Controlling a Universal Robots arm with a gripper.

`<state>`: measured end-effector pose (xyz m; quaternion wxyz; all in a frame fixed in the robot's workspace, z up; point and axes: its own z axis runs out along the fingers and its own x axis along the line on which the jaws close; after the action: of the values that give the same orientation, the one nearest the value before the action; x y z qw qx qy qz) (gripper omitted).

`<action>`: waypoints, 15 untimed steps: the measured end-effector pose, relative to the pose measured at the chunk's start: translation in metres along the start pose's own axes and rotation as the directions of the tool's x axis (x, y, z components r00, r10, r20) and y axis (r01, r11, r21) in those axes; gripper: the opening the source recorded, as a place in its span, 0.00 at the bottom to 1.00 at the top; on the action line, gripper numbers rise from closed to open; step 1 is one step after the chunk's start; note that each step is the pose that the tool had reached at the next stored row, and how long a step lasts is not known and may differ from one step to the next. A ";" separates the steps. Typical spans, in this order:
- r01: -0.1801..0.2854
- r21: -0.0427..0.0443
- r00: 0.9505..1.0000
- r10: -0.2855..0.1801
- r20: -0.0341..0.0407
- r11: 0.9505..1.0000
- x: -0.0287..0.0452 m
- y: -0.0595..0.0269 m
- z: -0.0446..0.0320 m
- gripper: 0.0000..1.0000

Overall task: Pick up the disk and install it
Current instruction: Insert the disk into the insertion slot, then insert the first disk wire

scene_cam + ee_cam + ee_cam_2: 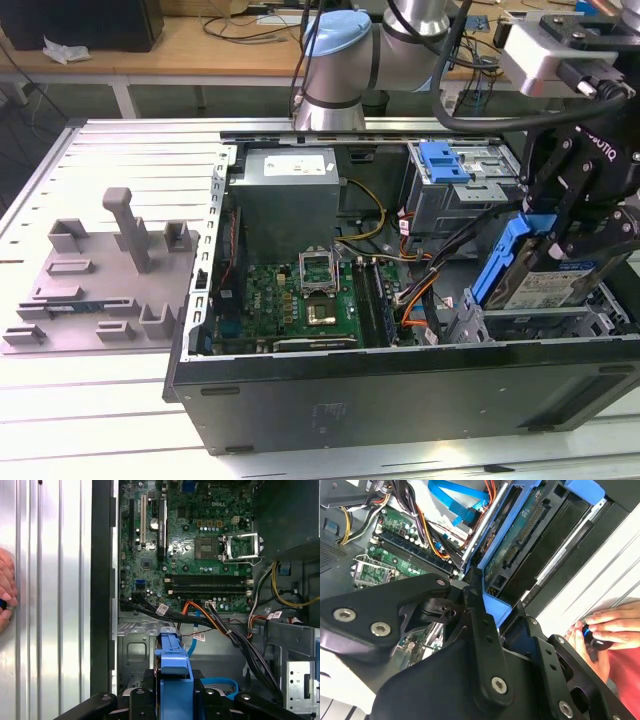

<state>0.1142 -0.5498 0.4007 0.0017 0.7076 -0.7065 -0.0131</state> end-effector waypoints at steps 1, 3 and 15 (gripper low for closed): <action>0.000 0.000 1.000 0.000 0.000 1.000 0.0001 0.0000 0.0001 0.36; 0.000 0.000 1.000 0.000 0.000 1.000 0.0004 0.0000 0.0010 0.50; 0.000 0.000 1.000 0.000 0.000 1.000 0.0005 0.0000 0.0015 0.56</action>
<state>0.1143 -0.5502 0.3991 0.0017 0.7076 -0.7065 -0.0131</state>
